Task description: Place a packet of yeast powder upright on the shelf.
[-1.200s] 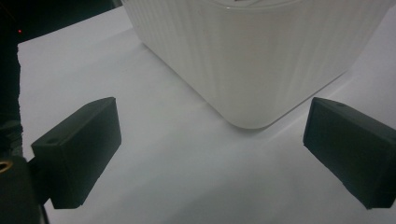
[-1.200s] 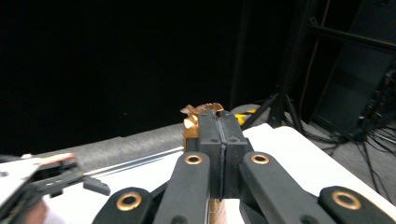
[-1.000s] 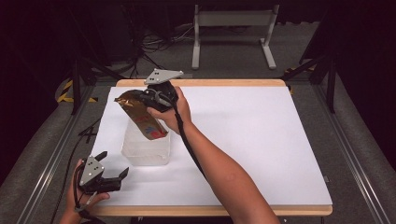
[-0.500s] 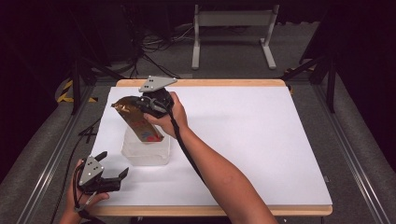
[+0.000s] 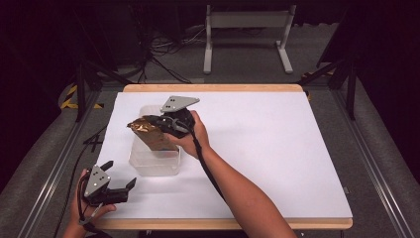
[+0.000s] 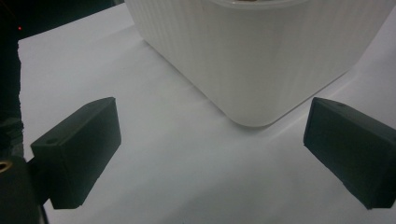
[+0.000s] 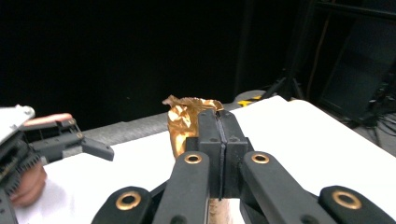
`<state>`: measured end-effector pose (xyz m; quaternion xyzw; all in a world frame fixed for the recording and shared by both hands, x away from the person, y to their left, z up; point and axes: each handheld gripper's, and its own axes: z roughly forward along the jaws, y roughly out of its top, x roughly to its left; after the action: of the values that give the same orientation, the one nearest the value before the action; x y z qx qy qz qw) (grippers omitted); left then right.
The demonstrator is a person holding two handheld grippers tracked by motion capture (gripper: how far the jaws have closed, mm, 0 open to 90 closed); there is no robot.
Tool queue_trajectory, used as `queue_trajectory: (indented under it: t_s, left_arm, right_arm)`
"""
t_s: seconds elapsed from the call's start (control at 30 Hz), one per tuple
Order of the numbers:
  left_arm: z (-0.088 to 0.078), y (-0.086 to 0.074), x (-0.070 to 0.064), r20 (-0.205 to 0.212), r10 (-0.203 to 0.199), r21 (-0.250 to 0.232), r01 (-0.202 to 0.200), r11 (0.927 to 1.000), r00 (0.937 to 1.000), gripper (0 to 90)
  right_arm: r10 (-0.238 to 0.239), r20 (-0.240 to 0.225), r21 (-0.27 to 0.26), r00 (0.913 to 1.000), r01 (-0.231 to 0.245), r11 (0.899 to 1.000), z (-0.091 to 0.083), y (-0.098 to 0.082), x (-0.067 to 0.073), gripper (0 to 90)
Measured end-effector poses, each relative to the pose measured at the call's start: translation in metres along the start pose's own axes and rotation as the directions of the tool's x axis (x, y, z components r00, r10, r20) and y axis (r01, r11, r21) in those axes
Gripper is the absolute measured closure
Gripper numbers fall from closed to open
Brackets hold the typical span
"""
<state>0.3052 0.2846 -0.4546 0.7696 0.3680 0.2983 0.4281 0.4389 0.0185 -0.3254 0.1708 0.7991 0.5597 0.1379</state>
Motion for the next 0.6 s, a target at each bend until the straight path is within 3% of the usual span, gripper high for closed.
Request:
queue_trajectory:
  t_s: [0.27, 0.6]
  left_arm:
    - [0.002, 0.0, -0.001, -0.004, 0.009, 0.012, -0.009, 0.9999, 1.0, 4.9]
    - [0.001, 0.001, -0.002, -0.014, 0.013, 0.013, -0.013, 0.9998, 0.9998, 4.9]
  right_arm:
    - [-0.013, 0.03, 0.02, 0.9995, 0.013, 1.0, -0.018, -0.008, -0.006, 90.0]
    - [-0.024, 0.051, 0.039, 0.9984, 0.022, 0.999, -0.029, -0.015, -0.008, 90.0]
